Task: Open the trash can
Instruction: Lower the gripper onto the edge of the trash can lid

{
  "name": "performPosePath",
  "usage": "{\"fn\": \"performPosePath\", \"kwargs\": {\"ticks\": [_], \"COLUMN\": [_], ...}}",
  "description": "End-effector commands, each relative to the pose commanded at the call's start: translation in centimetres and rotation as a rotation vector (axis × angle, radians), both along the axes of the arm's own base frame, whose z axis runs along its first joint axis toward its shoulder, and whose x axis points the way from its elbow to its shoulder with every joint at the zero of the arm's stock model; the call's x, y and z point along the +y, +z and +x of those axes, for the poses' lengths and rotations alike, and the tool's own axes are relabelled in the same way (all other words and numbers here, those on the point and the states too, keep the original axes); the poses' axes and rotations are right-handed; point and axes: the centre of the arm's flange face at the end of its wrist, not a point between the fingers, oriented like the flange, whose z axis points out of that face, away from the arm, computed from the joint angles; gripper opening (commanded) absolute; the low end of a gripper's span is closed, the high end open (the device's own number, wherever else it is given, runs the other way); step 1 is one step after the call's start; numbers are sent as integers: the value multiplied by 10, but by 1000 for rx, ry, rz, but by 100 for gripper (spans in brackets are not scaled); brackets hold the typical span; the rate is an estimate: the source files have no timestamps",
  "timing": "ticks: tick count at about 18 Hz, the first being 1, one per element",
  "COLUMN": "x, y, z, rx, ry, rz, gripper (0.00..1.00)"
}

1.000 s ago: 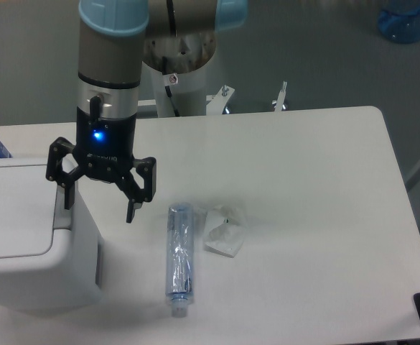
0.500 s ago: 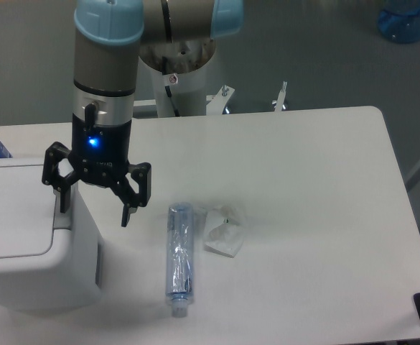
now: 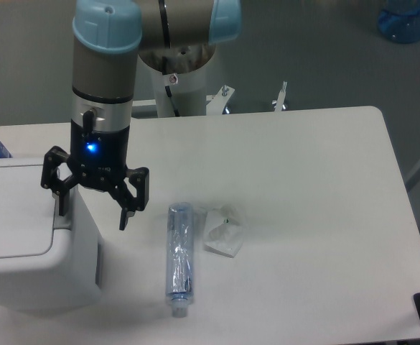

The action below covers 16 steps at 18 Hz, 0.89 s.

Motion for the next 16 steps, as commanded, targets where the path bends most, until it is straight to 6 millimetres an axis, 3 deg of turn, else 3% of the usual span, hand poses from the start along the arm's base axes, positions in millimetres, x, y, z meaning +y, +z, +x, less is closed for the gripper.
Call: {"fn": "performPosePath", "kwargs": {"ticks": [16], "x": [2], "y": [-6], "z": [-2], "rx": [-1], "ry": [0], "rz": [-8], "gripper": [100]}}
